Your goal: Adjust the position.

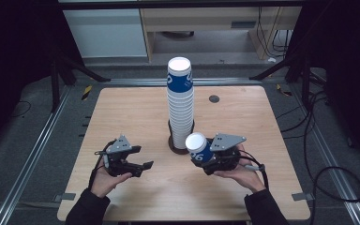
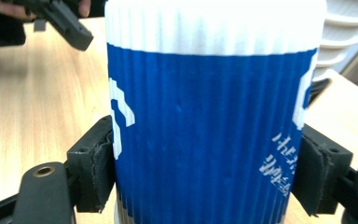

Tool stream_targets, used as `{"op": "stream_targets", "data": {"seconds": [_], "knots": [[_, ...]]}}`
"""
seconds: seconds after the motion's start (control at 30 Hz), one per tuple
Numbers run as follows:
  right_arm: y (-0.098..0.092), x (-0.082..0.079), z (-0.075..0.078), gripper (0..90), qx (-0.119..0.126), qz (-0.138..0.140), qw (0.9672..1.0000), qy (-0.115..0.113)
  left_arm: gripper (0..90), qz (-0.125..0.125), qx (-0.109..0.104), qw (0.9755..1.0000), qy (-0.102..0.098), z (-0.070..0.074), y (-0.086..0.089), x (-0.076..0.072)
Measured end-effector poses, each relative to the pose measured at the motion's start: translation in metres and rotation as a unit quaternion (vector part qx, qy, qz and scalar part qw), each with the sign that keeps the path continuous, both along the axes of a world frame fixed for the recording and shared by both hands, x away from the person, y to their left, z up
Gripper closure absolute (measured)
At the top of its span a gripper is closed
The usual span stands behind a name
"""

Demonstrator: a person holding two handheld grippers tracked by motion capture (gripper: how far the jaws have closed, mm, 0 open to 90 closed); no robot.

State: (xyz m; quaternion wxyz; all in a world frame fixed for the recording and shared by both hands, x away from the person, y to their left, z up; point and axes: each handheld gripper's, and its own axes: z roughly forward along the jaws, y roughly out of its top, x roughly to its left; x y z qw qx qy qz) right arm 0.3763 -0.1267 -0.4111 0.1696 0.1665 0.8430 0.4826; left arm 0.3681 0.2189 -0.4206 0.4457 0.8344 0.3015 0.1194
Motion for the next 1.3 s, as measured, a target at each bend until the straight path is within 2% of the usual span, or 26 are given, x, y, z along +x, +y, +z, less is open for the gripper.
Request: {"op": "stream_targets", "data": {"seconds": [0.1,0.13,0.3,0.43,0.6,1.0,1.3], "knots": [[0.008,-0.001,-0.005,21.4,-0.008,0.019,0.9998,0.003,19.8,-0.012,-0.002,0.9999,0.0,0.002,-0.002,-0.002],[0.011,-0.001,-0.009,21.4,-0.003,0.025,0.9996,0.007,19.8,-0.014,-0.005,0.9999,0.001,0.003,-0.003,-0.003],[0.02,0.0,-0.016,21.4,-0.02,0.037,0.999,0.014,19.8,-0.031,-0.008,0.9995,0.002,0.006,-0.008,-0.006],[0.028,0.0,-0.021,21.4,-0.021,0.05,0.9983,0.02,19.7,-0.045,-0.014,0.9988,0.007,0.006,-0.013,-0.008],[0.039,0.002,-0.03,21.3,-0.034,0.062,0.9971,0.028,19.7,-0.059,-0.015,0.9981,0.012,0.007,-0.02,-0.01],[0.057,0.0,-0.039,21.3,-0.049,0.081,0.9951,0.029,19.3,-0.087,-0.018,0.9959,0.016,0.013,-0.042,-0.011],[0.069,-0.004,-0.043,21.3,-0.06,0.094,0.9935,0.023,18.5,-0.097,-0.003,0.9948,0.029,0.009,-0.054,-0.011]]}}
